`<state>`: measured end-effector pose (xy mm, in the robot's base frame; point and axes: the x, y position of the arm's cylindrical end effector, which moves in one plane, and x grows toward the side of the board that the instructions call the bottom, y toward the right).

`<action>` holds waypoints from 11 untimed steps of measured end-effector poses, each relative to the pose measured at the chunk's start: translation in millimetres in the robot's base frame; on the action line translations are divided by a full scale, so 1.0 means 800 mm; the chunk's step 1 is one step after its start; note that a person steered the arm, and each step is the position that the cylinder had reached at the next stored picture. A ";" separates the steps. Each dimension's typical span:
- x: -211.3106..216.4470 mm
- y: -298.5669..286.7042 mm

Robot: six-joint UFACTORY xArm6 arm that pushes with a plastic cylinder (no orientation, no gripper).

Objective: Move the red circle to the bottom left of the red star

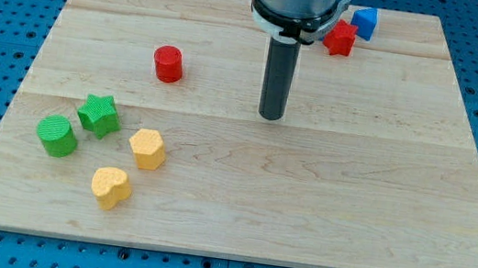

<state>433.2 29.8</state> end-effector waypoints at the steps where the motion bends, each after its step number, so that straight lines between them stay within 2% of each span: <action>1: 0.034 -0.016; 2: 0.016 -0.094; 3: -0.020 -0.206; 4: -0.055 -0.240; 5: -0.088 -0.174; 6: -0.126 -0.063; 7: -0.105 -0.038; 8: -0.062 -0.062; 10: -0.126 0.010; 11: -0.102 0.010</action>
